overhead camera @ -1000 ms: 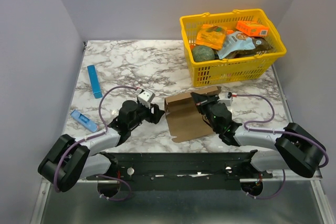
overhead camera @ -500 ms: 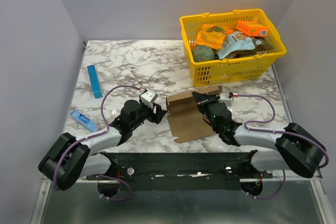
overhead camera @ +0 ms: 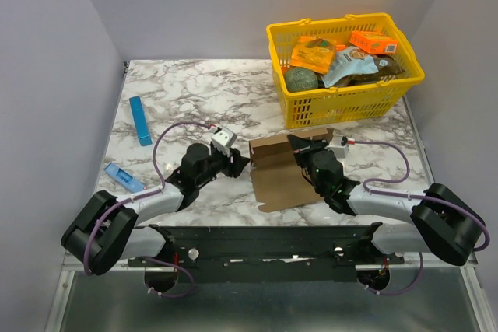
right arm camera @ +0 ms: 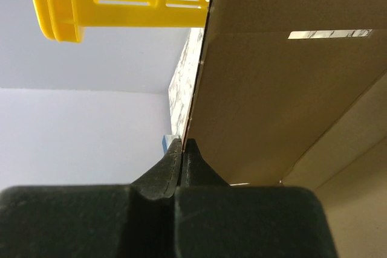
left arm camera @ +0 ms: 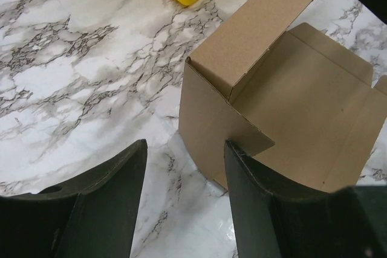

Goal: Fold the paper box

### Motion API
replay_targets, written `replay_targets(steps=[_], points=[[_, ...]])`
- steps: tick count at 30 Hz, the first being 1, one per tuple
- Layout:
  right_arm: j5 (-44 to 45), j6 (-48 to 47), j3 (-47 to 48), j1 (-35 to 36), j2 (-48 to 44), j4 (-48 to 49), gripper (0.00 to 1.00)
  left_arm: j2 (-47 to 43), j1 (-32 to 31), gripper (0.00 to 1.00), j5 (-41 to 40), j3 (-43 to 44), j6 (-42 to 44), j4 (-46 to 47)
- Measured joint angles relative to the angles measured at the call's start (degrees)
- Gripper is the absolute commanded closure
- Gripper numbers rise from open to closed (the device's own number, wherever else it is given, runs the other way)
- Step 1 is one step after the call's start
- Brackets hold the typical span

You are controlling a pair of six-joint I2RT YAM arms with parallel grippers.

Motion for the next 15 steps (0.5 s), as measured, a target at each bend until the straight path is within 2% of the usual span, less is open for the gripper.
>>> replay_targets(steps=[15], points=[[2.54,0.07,0.68,-0.48,0.02,-1.14,0.99,4.31,0.00,0.37,1.16,4.68,-4.11,1.70]])
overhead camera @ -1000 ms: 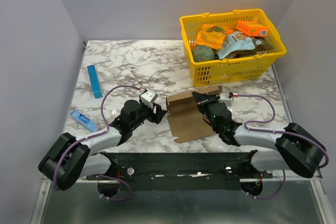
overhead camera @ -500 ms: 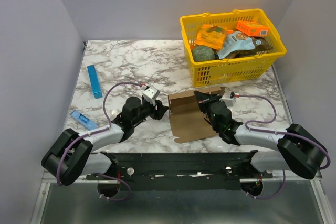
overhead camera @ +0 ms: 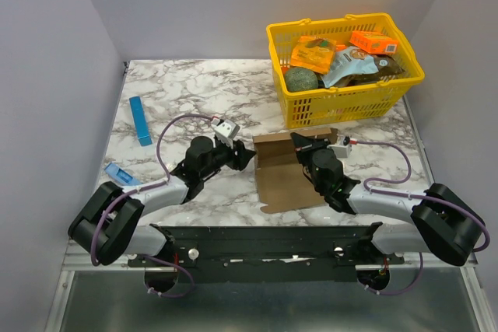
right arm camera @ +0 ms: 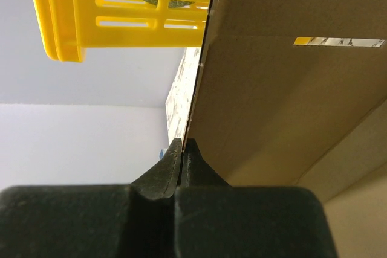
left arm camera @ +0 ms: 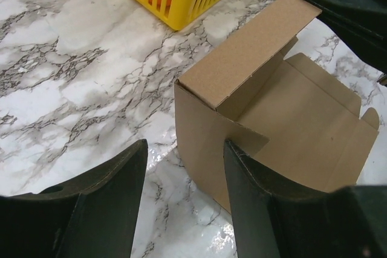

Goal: Fold the paper box

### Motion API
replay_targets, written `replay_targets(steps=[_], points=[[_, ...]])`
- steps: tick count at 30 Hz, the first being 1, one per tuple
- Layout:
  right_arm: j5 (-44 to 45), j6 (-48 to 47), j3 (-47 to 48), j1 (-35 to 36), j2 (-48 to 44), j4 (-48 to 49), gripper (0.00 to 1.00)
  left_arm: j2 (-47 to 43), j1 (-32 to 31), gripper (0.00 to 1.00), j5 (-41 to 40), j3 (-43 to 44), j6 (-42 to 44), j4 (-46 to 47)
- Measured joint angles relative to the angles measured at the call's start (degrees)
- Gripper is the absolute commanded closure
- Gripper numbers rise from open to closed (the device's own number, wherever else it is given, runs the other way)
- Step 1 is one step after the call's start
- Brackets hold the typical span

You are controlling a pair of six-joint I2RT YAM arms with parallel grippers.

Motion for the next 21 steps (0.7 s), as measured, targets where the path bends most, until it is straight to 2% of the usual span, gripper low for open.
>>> replay_targets(steps=[21], points=[[2.14,0.44,0.04,-0.35,0.33,-0.09,0.99,4.81,0.00,0.38,-0.13,6.01,-0.37,-1.77]])
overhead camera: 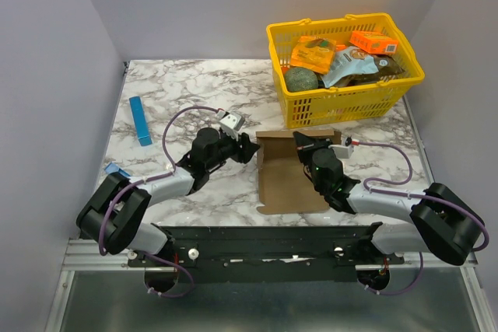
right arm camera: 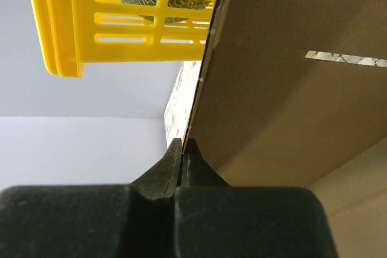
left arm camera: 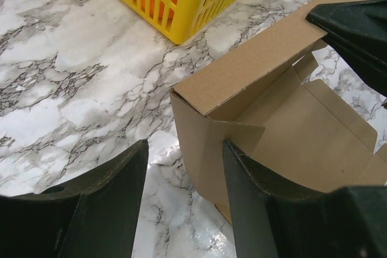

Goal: Fold the paper box

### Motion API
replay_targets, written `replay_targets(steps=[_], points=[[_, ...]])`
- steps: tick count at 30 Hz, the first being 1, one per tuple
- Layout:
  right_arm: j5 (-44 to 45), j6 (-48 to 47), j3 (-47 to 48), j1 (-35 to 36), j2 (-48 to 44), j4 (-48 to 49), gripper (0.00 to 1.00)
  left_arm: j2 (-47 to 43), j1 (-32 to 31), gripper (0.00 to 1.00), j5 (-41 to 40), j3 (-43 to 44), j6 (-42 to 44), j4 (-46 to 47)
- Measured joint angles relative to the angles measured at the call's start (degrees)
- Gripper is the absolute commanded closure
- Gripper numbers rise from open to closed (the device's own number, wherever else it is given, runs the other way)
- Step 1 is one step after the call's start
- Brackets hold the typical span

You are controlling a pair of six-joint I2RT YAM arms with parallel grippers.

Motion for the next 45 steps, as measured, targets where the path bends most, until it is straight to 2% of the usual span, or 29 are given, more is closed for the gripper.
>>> replay_targets(steps=[8,23,36,40,42,45], points=[[0.09,0.28,0.02,-0.02,0.48,0.09,0.99,0.44,-0.02,0.38,-0.85,1.53,0.00,-1.97],[-2.82,0.81,0.02,0.26,1.49,0.07,0.99,2.01,-3.02,0.38,-4.96,1.81,1.42,0.68],[-4.61,0.81,0.02,0.61,1.49,0.13,0.99,4.24,-7.41,0.34,-16.20,-3.37,6.14,10.38],[-4.83,0.81,0.02,0.81,1.49,0.20,0.99,5.75,-7.67,0.42,-18.18,-4.68,7.28,14.40],[-4.87,0.79,0.02,0.81,1.49,0.28,0.99,6.12,-7.91,0.43,-19.12,-5.25,7.91,16.20],[-4.90,0.74,0.02,0.81,1.49,0.35,0.99,6.51,-8.09,0.17,-20.17,-5.40,8.44,17.35]])
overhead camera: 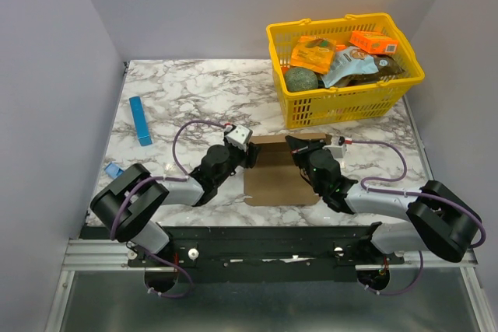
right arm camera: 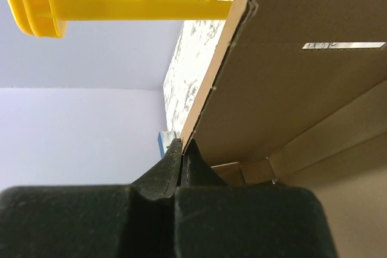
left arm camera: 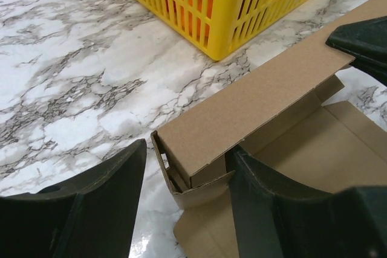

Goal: Fold the paper box

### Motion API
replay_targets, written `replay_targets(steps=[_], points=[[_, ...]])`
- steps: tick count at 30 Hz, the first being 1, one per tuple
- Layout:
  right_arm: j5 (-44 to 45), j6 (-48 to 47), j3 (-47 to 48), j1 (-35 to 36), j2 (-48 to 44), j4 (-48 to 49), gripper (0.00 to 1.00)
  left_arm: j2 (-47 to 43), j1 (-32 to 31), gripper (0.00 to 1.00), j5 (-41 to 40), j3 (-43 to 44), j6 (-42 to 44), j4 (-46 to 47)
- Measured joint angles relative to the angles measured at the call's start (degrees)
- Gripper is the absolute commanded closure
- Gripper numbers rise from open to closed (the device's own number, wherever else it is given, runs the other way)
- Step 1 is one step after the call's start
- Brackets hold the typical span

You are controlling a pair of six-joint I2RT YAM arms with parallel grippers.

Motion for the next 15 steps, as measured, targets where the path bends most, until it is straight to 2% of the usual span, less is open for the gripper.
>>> replay_targets(steps=[1,4,9,15], points=[[-0.04,-0.02,0.00,0.00,0.00,0.02,0.99,0.02,-0.13,0.09,-0.46,-0.22,0.02,0.46],[-0.33,-0.31,0.00,0.07,0.00,0.20,0.99,-0.55,-0.31,0.01,-1.16,-1.73,-0.50,1.55],[-0.50,-0.59,0.00,0.11,0.00,0.42,0.99,-6.38,-0.26,0.01,0.66,-3.45,-0.68,-0.42],[-0.57,-0.92,0.00,0.11,0.00,0.57,0.99,-17.57,0.79,0.01,3.58,-7.32,-1.46,-3.89]])
